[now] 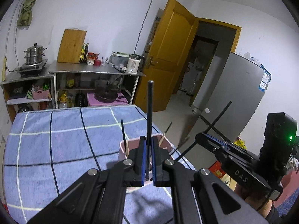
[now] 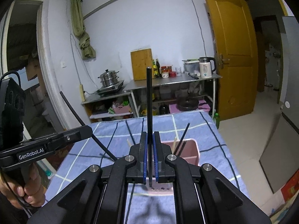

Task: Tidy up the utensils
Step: 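Carry both black chopsticks over the pink caddy and lower them inside, then open the right gripper while the left gripper opens, releasing the chopsticks into the caddy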

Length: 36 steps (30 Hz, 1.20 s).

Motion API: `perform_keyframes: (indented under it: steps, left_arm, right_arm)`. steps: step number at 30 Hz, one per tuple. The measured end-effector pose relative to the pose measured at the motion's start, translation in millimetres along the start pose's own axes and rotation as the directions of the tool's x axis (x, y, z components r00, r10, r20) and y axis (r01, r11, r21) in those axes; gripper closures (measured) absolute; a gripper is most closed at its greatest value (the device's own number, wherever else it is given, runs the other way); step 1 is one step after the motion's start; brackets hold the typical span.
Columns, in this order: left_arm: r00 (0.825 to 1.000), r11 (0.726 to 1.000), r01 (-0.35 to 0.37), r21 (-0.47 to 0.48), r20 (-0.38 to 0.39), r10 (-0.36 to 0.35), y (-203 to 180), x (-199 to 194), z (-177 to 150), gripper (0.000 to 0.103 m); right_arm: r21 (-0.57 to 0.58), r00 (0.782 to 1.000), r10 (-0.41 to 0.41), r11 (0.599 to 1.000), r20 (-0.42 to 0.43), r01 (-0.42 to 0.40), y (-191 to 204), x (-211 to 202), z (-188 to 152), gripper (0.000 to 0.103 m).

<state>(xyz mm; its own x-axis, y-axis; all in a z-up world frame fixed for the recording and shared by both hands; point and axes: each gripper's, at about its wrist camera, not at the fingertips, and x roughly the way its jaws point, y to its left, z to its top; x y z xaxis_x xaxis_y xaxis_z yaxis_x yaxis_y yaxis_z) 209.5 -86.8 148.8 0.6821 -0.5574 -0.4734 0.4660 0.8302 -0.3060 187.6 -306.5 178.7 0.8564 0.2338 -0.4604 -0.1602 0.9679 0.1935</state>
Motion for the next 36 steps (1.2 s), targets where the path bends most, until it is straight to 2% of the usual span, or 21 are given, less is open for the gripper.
perform_keyframes:
  steps: [9,24,36]
  left_arm:
    - [1.000,1.000,-0.001,0.002,-0.016,0.001,7,29,11,0.097]
    - [0.993,1.000,-0.006,-0.002,-0.114,0.006,18,71,-1,0.097]
    - [0.986,1.000,-0.017,-0.003,-0.167,0.016,24,87,-10,0.097]
  right_arm:
    - [-0.001,1.000,-0.016,1.000,-0.002,0.016,-4,25,10,0.097]
    - [-0.018,0.996,-0.035,0.999,-0.077,0.034,-10,62,-8,0.097]
    - [-0.018,0.990,-0.036,0.999,-0.136,0.034,-13,81,-22,0.097]
